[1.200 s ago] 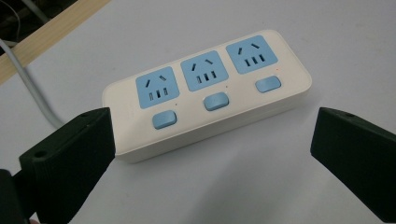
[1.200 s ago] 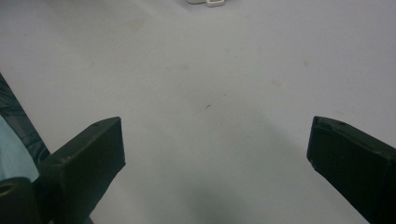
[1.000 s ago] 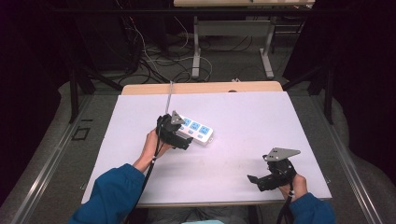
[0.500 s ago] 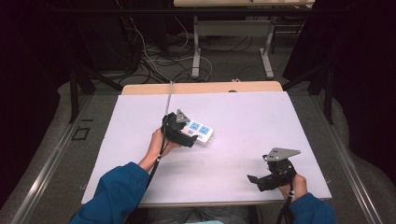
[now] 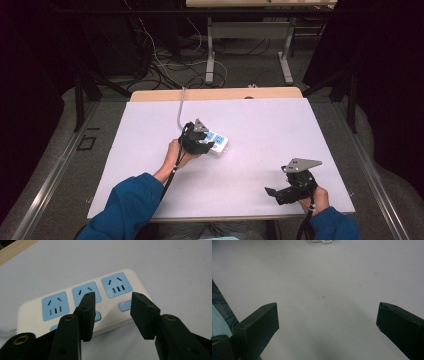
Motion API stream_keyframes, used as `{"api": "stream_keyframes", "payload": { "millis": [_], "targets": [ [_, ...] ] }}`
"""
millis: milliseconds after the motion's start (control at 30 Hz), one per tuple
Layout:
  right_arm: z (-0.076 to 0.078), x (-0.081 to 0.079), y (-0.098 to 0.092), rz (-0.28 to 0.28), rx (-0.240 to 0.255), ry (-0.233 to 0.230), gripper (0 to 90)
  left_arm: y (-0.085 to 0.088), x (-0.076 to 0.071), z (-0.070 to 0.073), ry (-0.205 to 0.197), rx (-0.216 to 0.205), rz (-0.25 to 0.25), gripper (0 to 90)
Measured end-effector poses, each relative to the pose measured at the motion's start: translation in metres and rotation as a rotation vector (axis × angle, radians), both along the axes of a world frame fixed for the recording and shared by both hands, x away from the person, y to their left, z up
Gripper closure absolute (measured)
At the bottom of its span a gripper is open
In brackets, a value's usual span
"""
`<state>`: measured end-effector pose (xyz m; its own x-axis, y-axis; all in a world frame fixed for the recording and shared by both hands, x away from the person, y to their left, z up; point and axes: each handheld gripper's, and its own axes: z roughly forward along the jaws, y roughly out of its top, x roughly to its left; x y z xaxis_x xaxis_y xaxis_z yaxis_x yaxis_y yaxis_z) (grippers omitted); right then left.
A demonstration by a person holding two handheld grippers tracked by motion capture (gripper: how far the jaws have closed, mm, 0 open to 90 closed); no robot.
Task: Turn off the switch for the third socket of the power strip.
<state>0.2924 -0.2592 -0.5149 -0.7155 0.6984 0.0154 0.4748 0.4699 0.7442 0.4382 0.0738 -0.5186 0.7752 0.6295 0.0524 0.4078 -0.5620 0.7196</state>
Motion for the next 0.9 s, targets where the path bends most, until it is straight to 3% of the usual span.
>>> {"api": "stream_keyframes", "payload": {
  "millis": [367,533,800,900],
  "targets": [
    [0.0,0.0,0.0,-0.003,0.001,0.004,3.8,-0.003,0.002,-0.004,-0.002,-0.043,-0.017,78.1],
    [0.0,0.0,0.0,-0.002,-0.005,-0.008,3.9,-0.005,0.002,-0.006,0.002,-0.04,-0.034,86.2],
    [-0.001,0.0,0.0,0.001,-0.003,0.0,3.9,-0.006,0.004,-0.01,0.014,-0.061,-0.052,90.0],
    [0.0,0.0,0.001,-0.008,-0.004,-0.011,3.9,-0.008,0.004,-0.011,0.014,-0.045,-0.064,90.0]
  ]
}}
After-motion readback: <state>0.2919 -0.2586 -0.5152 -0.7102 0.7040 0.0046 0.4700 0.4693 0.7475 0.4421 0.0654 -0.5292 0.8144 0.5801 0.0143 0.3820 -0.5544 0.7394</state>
